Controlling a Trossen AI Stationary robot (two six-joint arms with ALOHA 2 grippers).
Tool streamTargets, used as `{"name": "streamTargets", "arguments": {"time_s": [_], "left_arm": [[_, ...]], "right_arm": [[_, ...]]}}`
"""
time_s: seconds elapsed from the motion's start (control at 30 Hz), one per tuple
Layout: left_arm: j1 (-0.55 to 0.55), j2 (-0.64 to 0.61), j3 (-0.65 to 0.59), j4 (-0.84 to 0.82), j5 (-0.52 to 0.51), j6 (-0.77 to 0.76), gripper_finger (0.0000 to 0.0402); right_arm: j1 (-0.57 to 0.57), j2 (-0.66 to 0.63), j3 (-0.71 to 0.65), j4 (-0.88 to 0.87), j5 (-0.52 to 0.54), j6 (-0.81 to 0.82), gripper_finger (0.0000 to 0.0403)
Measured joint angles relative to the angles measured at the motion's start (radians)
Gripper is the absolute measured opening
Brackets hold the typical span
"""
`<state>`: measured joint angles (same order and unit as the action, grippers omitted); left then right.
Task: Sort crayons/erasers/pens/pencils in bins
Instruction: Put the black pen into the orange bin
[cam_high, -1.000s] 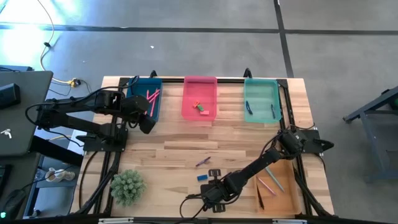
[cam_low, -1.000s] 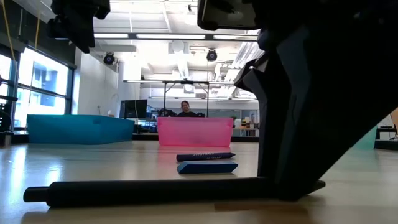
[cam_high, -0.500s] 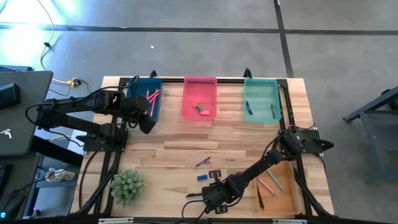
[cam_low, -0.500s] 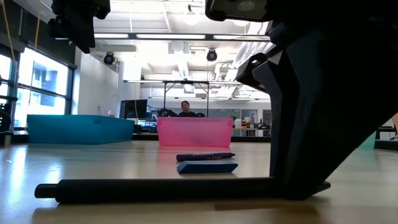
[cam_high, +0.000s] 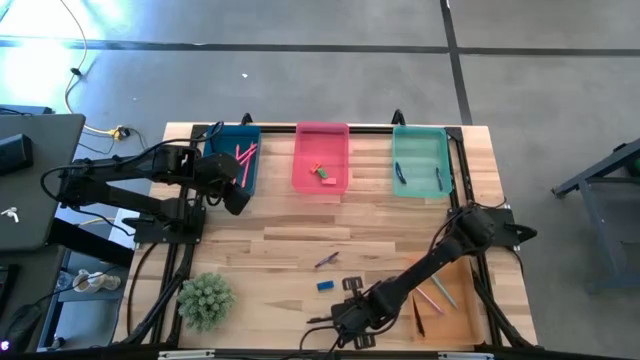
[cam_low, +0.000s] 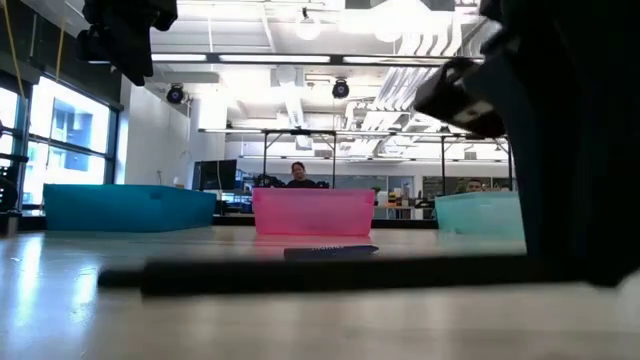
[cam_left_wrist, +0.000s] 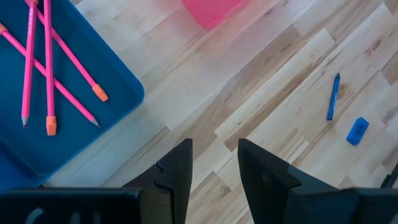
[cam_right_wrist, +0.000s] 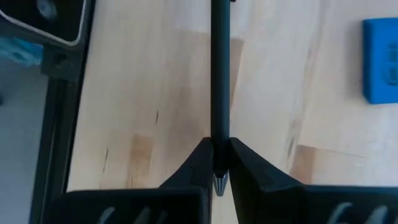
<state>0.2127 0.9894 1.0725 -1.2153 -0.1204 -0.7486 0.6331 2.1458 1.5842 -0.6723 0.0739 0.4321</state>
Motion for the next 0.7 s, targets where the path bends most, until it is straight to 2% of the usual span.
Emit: {"name": "streamTargets", "arguments": {"time_s": [0.27,0.7], "left_arm": [[0.0,0.0,0.0,0.0,0.0,0.0,0.0115],[0.0,0.0,0.0,0.0,-0.042,0.0,0.0115]], "right_arm": [[0.031,-0.052,0.003,-0.064,0.067,0.071,0.0014],[0.07,-0.153,0.003,-0.328,0.164,0.191,0.0014]]}}
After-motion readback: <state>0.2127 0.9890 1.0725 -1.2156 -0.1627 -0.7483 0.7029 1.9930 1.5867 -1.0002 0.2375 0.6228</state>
